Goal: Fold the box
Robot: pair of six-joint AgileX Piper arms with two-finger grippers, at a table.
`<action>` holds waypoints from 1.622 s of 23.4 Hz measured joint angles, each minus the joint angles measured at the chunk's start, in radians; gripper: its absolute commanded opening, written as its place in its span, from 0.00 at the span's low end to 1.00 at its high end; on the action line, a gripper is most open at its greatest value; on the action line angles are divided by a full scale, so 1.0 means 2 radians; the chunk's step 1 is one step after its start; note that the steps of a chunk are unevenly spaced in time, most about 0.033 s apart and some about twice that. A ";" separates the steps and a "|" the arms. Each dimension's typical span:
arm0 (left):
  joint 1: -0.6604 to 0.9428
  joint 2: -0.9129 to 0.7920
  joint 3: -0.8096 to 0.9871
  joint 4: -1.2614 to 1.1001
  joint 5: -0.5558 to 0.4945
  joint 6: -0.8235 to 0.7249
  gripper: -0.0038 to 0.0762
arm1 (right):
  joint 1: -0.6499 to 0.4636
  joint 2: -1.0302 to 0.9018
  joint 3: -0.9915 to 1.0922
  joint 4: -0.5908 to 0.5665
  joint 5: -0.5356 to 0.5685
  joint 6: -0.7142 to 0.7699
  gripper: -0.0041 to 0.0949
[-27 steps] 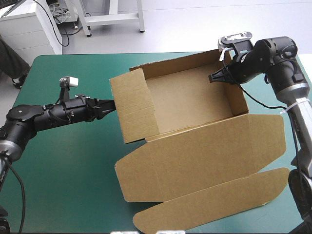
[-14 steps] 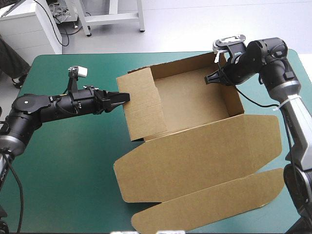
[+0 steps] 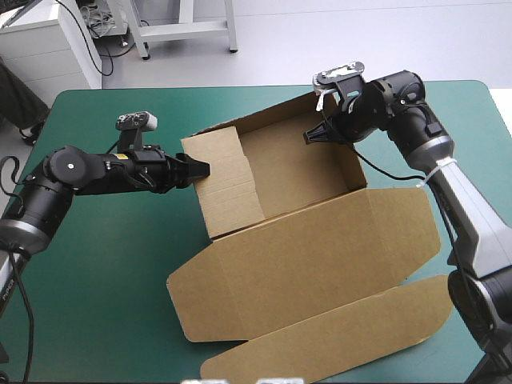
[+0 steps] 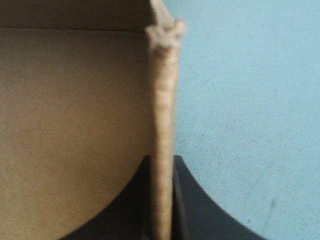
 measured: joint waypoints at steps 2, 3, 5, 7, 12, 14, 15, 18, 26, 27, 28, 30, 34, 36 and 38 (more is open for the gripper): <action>-0.032 0.001 -0.021 0.093 -0.006 -0.081 0.52 | 0.004 0.003 0.000 0.000 -0.002 0.003 0.02; -0.043 0.002 -0.030 0.129 -0.007 -0.113 0.52 | 0.005 0.003 0.000 0.000 -0.002 0.005 0.02; -0.060 0.007 -0.043 0.182 0.000 -0.165 0.52 | 0.010 0.004 0.000 0.000 -0.003 0.008 0.02; -0.069 0.017 -0.053 0.220 0.012 -0.205 0.52 | 0.013 0.005 0.000 -0.001 -0.004 0.009 0.02; -0.071 0.057 -0.062 0.257 0.044 -0.240 0.51 | 0.025 0.004 0.001 0.006 -0.013 0.014 0.02; -0.071 0.078 -0.070 0.263 0.048 -0.248 0.42 | 0.026 0.005 0.001 -0.002 -0.014 0.014 0.02; -0.071 0.084 -0.074 0.264 0.048 -0.249 0.36 | 0.026 0.005 0.002 -0.005 -0.014 0.014 0.02; -0.071 0.097 -0.086 0.262 0.042 -0.260 0.13 | 0.026 0.005 0.003 -0.012 -0.014 0.029 0.02; -0.127 0.146 -0.183 0.375 0.042 -0.304 0.04 | 0.019 0.023 0.004 -0.034 -0.022 0.088 0.03; -0.138 0.168 -0.208 0.411 0.060 -0.319 0.04 | 0.019 0.035 0.004 -0.034 -0.021 0.098 0.03; -0.144 0.181 -0.223 0.436 0.074 -0.324 0.04 | 0.019 0.040 0.004 -0.034 -0.018 0.099 0.03; -0.150 0.222 -0.254 0.466 0.103 -0.341 0.04 | 0.020 0.052 0.004 -0.035 -0.006 0.107 0.03; -0.151 0.286 -0.301 0.471 0.127 -0.350 0.04 | 0.014 0.091 0.004 -0.041 -0.002 0.120 0.02; -0.151 0.305 -0.305 0.469 0.125 -0.351 0.04 | 0.006 0.110 0.004 -0.033 -0.003 0.119 0.02; -0.151 0.321 -0.305 0.468 0.119 -0.351 0.04 | -0.002 0.130 0.003 -0.023 -0.009 0.116 0.02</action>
